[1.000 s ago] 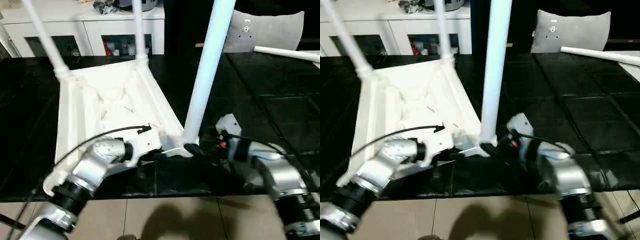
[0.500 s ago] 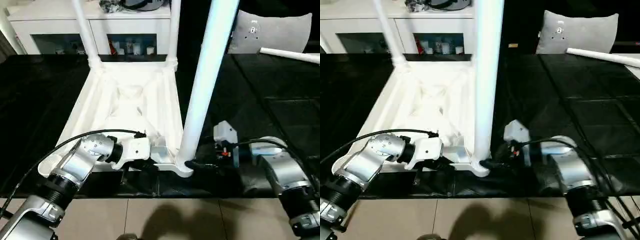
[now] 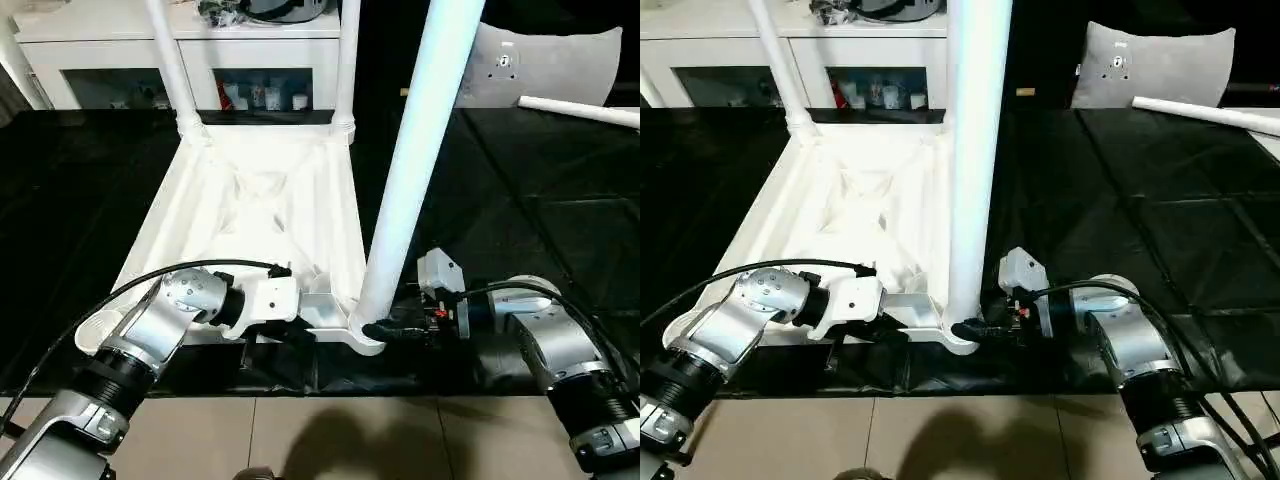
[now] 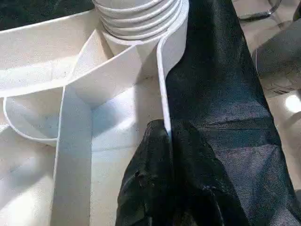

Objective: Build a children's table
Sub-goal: Rotate leg to tighten

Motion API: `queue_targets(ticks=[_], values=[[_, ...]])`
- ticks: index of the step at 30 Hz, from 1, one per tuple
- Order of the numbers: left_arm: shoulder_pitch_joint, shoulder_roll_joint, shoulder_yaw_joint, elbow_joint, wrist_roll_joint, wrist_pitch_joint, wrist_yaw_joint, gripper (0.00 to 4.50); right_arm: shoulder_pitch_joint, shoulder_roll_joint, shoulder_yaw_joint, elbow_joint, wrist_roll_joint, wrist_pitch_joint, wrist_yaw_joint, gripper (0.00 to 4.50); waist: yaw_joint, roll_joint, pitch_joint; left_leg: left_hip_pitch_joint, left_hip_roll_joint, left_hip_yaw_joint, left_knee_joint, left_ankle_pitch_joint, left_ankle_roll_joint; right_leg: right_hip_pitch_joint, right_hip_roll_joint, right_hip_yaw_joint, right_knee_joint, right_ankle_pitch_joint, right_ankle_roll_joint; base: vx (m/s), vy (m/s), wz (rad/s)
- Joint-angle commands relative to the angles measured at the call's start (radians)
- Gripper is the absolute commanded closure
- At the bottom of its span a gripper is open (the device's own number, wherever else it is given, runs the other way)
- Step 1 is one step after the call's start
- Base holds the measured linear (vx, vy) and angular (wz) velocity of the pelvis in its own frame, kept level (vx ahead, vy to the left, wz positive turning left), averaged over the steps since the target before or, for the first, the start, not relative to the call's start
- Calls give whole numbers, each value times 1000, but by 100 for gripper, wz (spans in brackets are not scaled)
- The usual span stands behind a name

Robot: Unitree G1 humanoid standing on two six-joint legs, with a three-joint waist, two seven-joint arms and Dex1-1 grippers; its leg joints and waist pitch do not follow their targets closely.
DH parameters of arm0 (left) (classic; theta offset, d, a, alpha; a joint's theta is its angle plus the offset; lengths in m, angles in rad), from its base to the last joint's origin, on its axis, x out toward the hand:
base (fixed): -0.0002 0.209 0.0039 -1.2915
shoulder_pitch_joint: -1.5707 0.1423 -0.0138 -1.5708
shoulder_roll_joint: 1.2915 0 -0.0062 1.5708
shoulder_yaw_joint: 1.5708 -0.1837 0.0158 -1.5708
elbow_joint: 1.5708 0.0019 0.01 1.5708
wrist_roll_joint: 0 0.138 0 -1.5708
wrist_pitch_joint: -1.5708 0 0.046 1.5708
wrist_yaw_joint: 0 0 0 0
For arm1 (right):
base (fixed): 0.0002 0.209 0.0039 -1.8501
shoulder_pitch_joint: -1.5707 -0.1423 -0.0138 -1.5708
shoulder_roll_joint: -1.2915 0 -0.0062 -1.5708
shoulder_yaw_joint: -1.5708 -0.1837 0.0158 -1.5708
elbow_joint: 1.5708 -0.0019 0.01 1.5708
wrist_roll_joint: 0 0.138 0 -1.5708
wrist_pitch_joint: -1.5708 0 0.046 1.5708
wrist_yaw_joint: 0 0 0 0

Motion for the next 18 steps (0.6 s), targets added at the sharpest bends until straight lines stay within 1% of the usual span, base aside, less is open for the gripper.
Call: queue_targets(ticks=[1,2,3,4,5,7,9,11,12,13,14,16,17,18], values=[[17,2,-72,5,27,-20,-70,450,-10,2,28,15,-26,3,-4,196,-1,-7,-59,-2,79,-27,-65,-103,79,51,-101,72,-65,-196,-172,0,0,0],[18,2,-72,4,27,-19,-70,450,-10,3,28,15,-26,13,-3,196,-2,-7,-59,-2,79,-27,-64,-102,79,51,-101,73,-65,-194,-172,0,0,0],[19,2,-71,8,26,-23,-71,450,-14,12,18,16,-11,49,-5,163,-2,-7,-59,-2,79,-28,-64,-100,80,51,-101,72,-65,-193,-172,0,0,0],[20,2,-71,8,26,-23,-71,450,-15,13,17,15,-9,52,-5,143,-2,-7,-59,-1,79,-28,-64,-101,81,51,-100,72,-65,-192,-173,0,0,0],[20,3,-70,12,26,-26,-71,450,-15,17,13,11,1,72,-5,129,-3,-6,-59,-1,79,-28,-64,-103,80,51,-99,72,-65,-195,-173,0,0,0],[20,3,-70,15,26,-28,-71,450,-12,16,18,5,-6,65,-11,120,-2,-6,-60,0,80,-27,-64,-106,76,50,-101,72,-66,-201,-172,0,0,0],[21,3,-70,16,26,-28,-71,450,-9,16,25,7,-25,44,-31,89,-2,-5,-61,0,81,-28,-65,-97,71,49,-100,73,-62,-182,-175,0,0,0],[21,3,-70,17,27,-29,-71,450,-10,19,27,13,-33,41,-44,89,-2,-6,-61,0,81,-28,-64,-91,70,49,-100,73,-60,-161,-180,0,0,0],[20,2,-70,19,28,-29,-70,450,-14,25,22,21,-25,68,-50,89,-2,-7,-62,0,80,-27,-63,-89,71,50,-101,74,-59,-153,-184,0,0,0],[20,2,-71,19,28,-29,-69,450,-16,27,19,23,-20,81,-51,107,-2,-7,-61,0,79,-27,-63,-89,73,51,-101,73,-59,-151,-187,0,0,0],[20,2,-70,19,28,-29,-69,450,-17,29,13,23,-15,90,-55,113,-1,-7,-61,-1,79,-27,-63,-91,74,51,-101,73,-60,-154,-188,0,0,0],[21,2,-70,19,28,-28,-68,450,-18,31,8,20,-9,105,-55,118,-2,-7,-59,-2,79,-27,-64,-105,73,52,-102,73,-64,-185,-177,0,0,0],[21,2,-70,19,28,-28,-68,450,-18,31,8,19,-8,106,-55,127,-1,-6,-59,0,80,-27,-65,-108,71,51,-101,72,-65,-195,-175,0,0,0],[23,3,-69,17,27,-26,-68,450,-17,31,9,14,-3,113,-54,145,-2,-6,-58,-1,80,-28,-66,-112,67,51,-101,73,-67,-205,-170,0,0,0]])
